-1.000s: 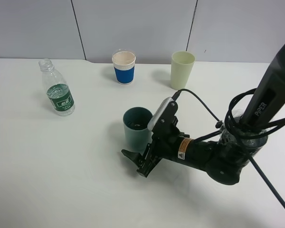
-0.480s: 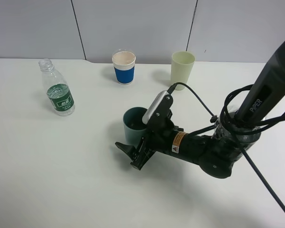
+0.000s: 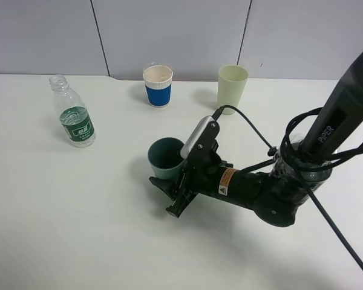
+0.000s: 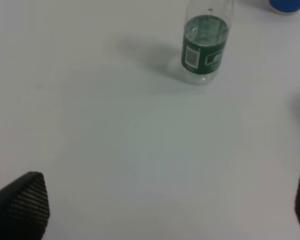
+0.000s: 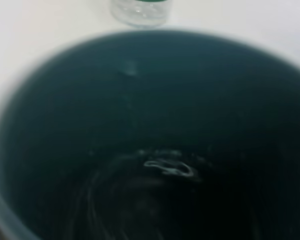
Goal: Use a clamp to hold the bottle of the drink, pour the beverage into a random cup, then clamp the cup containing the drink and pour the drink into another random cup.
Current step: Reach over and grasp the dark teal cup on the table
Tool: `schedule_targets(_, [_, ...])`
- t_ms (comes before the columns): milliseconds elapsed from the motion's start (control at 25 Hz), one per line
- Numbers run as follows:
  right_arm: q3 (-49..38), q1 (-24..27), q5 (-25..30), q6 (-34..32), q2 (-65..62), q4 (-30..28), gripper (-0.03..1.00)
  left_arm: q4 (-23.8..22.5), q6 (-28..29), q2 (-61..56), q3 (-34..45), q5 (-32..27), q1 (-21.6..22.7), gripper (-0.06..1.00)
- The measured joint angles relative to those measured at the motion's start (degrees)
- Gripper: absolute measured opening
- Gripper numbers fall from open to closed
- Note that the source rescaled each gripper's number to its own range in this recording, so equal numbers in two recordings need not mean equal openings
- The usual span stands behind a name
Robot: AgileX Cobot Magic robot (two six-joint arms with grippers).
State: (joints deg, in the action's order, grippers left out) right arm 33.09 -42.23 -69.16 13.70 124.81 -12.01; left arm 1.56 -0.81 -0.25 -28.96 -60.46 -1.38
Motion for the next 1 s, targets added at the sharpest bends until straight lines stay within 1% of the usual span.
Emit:
schedule_targets(480, [0.0,0.0,0.0,-0.1,0.0,0.4,0.0,0.0,0.0,0.0,0.0,0.0,0.0,1.0])
schedule_targets(600, [0.0,0.0,0.5,-0.9,-0.4,1.7,0.0,0.0,0.0,0.0,0.0,0.0,0.0,1.0])
schedule_targets(800, [0.0,0.0,1.5,-4.9,-4.2,3.7,0.0,0.0,0.0,0.0,0.0,0.0,0.0,1.0])
schedule_targets(1000, [-0.1,0.0,1.5,-6.1,-9.5,7.9,0.0,0.0,0.0,0.0,0.0,0.0,0.0,1.0])
